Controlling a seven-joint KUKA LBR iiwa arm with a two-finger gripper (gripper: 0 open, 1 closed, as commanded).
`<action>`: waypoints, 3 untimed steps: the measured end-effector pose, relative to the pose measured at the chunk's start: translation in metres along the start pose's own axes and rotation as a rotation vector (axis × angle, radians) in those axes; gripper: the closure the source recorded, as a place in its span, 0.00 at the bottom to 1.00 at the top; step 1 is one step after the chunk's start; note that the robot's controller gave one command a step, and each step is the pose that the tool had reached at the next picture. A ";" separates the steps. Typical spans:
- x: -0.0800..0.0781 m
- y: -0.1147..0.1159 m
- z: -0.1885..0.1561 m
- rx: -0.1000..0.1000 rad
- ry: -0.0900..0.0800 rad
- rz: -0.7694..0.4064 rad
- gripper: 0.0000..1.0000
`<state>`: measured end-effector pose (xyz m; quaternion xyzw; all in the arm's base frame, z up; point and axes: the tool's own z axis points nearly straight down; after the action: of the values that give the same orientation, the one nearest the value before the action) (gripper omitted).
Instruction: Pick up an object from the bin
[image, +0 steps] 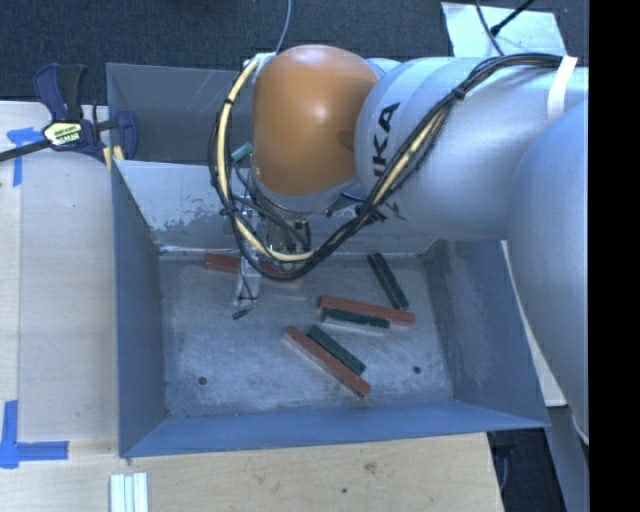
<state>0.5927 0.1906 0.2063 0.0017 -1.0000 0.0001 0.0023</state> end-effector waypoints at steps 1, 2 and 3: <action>-0.002 -0.001 -0.005 -0.001 -0.008 0.003 0.00; -0.019 -0.013 0.062 -0.002 -0.013 -0.022 0.00; -0.027 -0.015 0.111 -0.001 -0.005 0.300 0.00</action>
Offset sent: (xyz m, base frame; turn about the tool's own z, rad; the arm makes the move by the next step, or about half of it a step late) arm 0.0321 -0.0259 -0.1363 -0.0471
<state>0.6195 0.1760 0.0947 -0.1478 -0.9890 -0.0002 -0.0003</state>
